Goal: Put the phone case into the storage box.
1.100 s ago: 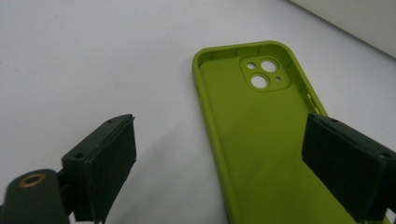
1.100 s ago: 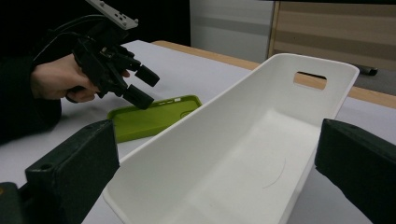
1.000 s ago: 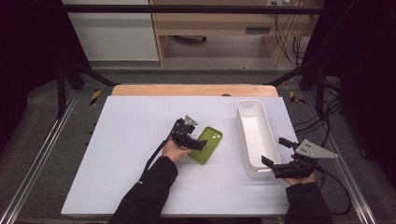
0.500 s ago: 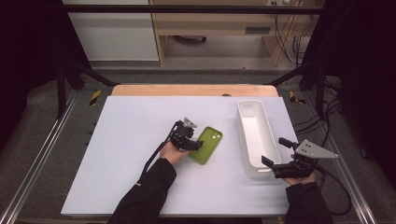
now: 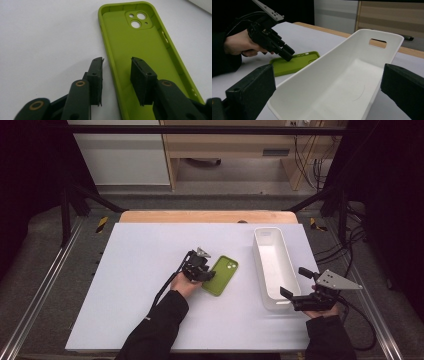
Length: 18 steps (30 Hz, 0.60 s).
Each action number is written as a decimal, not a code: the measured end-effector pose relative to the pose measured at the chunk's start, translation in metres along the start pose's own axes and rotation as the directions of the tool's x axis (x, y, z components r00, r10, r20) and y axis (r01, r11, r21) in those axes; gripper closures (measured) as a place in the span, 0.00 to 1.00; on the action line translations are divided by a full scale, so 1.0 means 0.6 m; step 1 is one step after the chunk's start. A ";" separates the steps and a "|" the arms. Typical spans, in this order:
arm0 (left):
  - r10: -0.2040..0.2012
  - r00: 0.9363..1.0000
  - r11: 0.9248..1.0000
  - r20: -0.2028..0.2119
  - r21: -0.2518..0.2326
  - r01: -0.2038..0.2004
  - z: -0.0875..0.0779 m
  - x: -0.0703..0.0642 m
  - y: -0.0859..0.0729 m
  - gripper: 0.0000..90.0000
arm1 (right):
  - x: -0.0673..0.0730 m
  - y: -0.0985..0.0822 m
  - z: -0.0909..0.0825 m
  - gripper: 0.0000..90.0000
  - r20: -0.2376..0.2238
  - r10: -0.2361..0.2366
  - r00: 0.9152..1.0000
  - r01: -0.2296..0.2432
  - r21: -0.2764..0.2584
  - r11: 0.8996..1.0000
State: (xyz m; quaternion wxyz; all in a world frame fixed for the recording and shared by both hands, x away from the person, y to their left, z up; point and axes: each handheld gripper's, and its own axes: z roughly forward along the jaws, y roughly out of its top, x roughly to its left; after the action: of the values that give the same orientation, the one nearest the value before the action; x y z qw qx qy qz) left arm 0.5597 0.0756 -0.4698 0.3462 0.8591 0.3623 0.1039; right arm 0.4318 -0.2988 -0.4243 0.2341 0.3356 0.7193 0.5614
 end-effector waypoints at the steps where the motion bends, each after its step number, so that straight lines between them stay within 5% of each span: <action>1: 0.002 1.000 1.000 -0.001 0.000 -0.002 0.000 -0.001 0.000 0.72 | 0.000 0.000 0.000 0.00 0.000 0.002 1.000 -0.002 0.002 1.000; 18: -0.012 0.999 1.000 -0.030 0.021 0.013 -0.003 -0.006 0.003 0.88 | 0.001 0.000 0.000 0.00 -0.001 0.005 1.000 -0.005 0.002 1.000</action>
State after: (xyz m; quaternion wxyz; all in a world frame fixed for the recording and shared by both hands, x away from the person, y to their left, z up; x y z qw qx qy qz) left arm 0.5572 0.0734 -0.4670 0.3323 0.8588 0.3738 0.1109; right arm 0.4316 -0.2983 -0.4240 0.2321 0.3376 0.7190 0.5614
